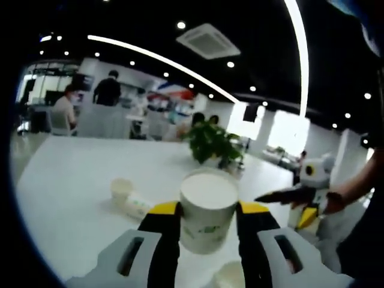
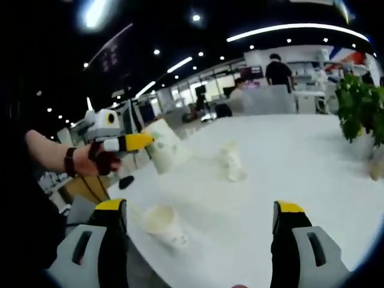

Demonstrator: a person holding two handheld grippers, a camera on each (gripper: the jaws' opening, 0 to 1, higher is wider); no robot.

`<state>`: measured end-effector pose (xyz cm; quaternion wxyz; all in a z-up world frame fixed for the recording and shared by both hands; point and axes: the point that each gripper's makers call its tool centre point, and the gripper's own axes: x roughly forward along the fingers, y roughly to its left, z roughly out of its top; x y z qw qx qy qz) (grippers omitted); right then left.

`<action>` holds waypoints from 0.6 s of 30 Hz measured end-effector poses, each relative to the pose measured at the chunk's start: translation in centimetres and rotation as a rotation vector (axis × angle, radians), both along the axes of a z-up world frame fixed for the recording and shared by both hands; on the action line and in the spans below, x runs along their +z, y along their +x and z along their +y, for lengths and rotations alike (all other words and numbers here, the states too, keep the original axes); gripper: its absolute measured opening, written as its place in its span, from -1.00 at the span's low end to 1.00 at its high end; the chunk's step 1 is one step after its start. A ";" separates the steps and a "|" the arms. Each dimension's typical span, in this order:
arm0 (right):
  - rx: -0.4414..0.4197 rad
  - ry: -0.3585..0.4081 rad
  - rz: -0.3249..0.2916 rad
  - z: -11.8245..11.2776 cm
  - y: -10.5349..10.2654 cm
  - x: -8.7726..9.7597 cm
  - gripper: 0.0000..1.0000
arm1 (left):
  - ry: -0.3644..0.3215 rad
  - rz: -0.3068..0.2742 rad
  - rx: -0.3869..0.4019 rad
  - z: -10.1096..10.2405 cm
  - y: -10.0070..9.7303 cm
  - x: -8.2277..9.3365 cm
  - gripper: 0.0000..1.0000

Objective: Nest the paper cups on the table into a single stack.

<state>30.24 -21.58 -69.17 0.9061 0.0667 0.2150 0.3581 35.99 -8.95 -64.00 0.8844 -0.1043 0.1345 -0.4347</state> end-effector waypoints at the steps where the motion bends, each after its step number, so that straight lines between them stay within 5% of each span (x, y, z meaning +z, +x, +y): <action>1: 0.000 0.001 0.001 0.0 -0.1 0.0 1.00 | -0.002 0.001 -0.001 0.0 -0.1 0.0 -0.30; 18: 0.030 0.044 -0.004 1.0 -0.4 0.5 0.90 | -0.080 0.018 -0.050 -1.5 -1.3 0.8 -0.29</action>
